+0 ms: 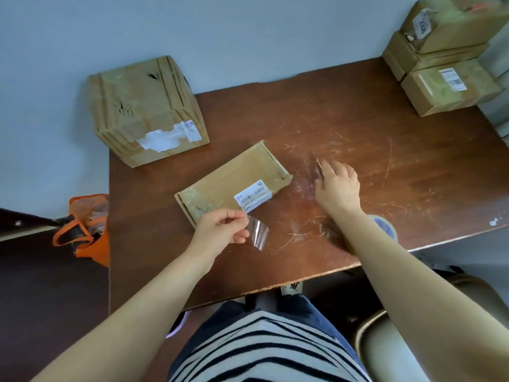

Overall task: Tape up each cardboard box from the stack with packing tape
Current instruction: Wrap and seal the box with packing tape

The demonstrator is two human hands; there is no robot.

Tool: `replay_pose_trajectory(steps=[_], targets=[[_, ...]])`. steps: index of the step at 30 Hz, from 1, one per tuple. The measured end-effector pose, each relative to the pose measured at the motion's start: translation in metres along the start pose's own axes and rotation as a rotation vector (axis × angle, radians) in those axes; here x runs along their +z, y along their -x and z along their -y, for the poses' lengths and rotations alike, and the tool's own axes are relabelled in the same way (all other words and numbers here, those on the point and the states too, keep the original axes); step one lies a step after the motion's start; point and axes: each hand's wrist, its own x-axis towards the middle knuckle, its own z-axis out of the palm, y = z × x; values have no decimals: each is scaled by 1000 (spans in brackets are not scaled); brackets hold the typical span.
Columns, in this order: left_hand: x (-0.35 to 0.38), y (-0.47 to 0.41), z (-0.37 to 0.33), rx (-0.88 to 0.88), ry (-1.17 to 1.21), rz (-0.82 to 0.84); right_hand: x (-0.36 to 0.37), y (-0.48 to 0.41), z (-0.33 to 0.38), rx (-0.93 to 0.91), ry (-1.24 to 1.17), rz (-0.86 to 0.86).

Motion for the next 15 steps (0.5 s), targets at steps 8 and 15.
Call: replay_pose_trajectory(steps=[8,15], targets=[[-32,-6,-1,-32,-26,-14,34,72,61,-76,-727,606],[-76,-29,-11,14,-232,-19,65,89,96,57,-968,531]])
